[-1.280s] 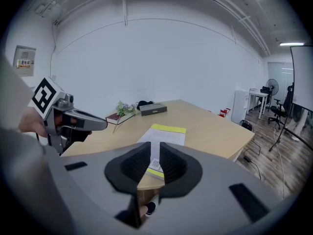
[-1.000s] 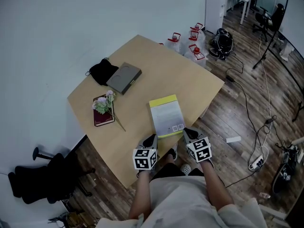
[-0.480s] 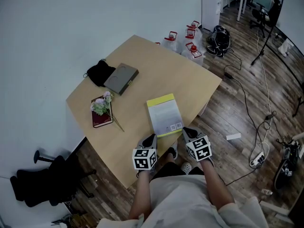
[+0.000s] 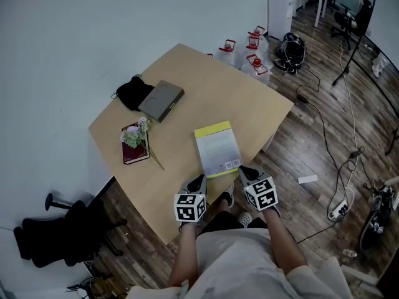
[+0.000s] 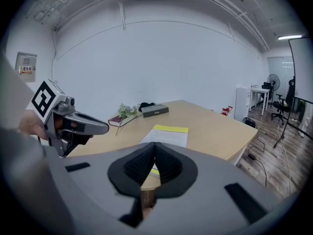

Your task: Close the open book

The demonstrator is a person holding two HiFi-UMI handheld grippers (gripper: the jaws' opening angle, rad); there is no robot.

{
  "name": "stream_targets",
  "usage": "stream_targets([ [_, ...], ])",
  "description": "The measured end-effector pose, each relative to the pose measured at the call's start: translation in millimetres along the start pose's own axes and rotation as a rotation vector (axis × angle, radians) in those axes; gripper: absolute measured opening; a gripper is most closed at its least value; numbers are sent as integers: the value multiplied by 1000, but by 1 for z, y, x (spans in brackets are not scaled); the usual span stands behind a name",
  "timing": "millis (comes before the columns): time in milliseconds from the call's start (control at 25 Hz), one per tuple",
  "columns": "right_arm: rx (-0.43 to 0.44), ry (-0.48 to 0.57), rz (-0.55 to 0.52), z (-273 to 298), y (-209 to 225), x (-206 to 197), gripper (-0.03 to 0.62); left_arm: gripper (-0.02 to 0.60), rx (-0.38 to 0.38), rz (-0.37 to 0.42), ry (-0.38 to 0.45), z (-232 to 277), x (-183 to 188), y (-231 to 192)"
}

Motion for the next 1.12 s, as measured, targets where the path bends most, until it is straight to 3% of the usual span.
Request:
stream_targets([
  [1120,-3,0,2,-3,4,1,8,23,-8,71,-35,3,2,5],
])
Point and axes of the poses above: the fingertips, and each gripper's own axes: z forward along the fingers, y to its right, x out of its top, the point moved 1 cm from there along -z, backward along the fingers, and after that the axes turned 1 degree about x, right-handed, at the moved point
